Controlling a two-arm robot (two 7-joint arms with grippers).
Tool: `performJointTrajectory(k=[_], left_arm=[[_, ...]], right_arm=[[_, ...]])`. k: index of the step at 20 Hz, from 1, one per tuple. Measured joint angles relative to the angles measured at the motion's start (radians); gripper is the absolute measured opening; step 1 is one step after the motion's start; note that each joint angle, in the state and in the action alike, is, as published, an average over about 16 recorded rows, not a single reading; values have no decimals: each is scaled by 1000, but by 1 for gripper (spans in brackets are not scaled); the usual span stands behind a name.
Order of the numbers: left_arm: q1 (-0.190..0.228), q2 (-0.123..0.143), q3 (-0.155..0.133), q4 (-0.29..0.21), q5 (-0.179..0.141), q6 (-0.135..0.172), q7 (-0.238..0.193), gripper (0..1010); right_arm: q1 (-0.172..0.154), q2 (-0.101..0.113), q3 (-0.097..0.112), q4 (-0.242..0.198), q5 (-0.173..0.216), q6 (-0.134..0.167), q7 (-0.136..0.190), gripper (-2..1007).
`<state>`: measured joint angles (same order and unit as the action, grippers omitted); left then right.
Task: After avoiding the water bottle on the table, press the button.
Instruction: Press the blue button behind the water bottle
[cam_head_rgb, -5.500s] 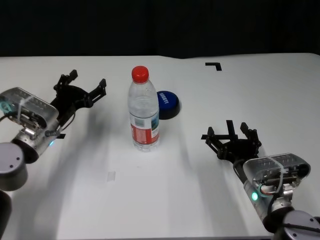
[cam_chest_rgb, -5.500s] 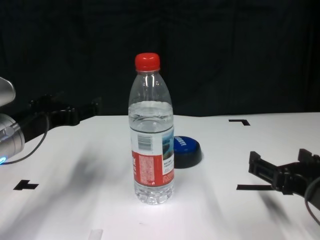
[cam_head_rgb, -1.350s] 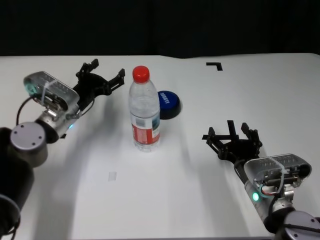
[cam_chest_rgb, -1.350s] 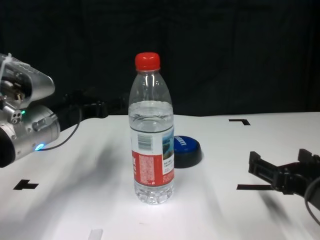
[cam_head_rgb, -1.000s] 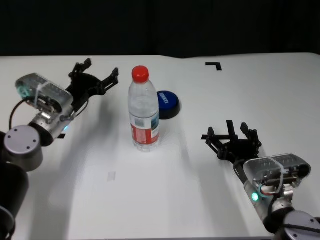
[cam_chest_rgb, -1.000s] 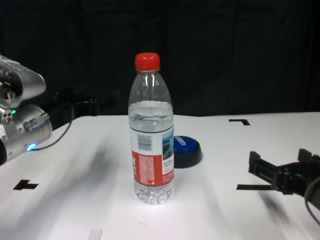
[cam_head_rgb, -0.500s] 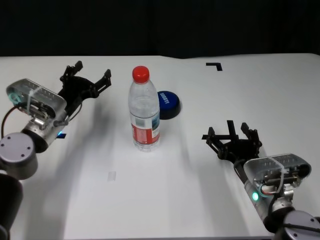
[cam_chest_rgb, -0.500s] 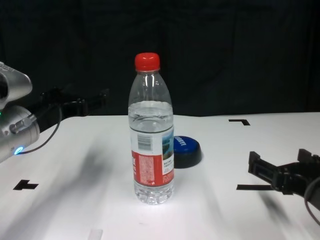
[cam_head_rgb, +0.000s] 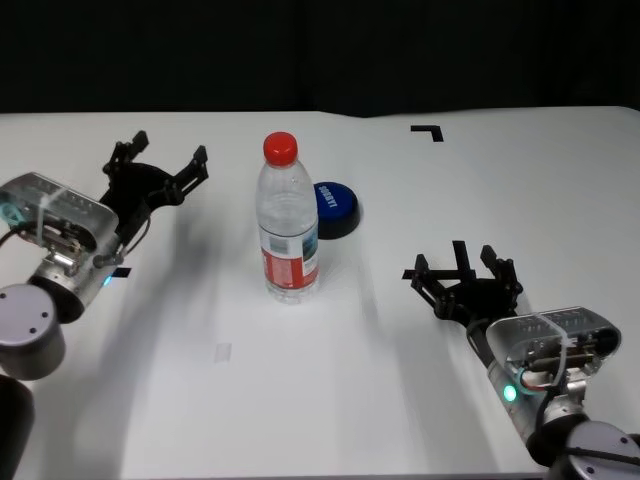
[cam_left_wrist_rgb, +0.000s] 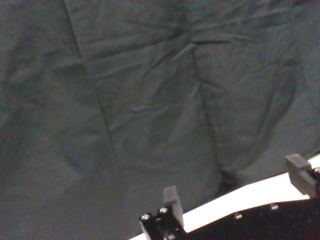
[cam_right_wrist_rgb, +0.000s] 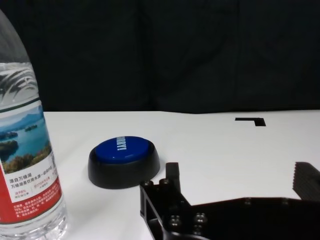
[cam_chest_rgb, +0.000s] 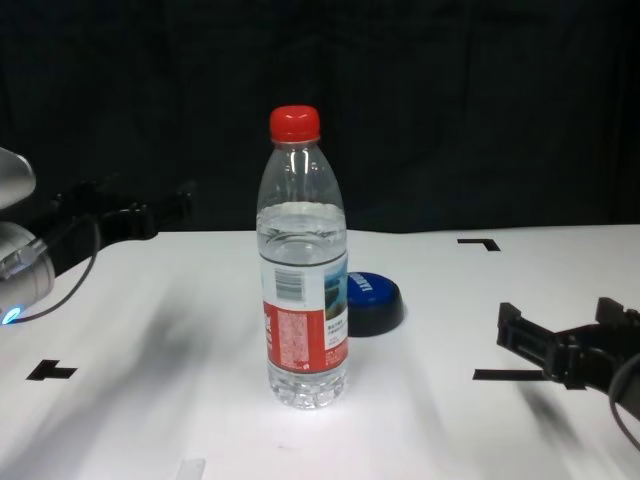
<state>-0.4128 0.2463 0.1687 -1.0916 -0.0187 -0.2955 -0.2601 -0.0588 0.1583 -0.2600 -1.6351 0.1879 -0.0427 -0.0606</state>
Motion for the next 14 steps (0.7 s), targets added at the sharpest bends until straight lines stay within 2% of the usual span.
performJointTrajectory(k=[14], left_arm=[[102,6,-44,-128,2,38,35,1003]], right_arm=[[0,0,0,0,0,0,0,1003]])
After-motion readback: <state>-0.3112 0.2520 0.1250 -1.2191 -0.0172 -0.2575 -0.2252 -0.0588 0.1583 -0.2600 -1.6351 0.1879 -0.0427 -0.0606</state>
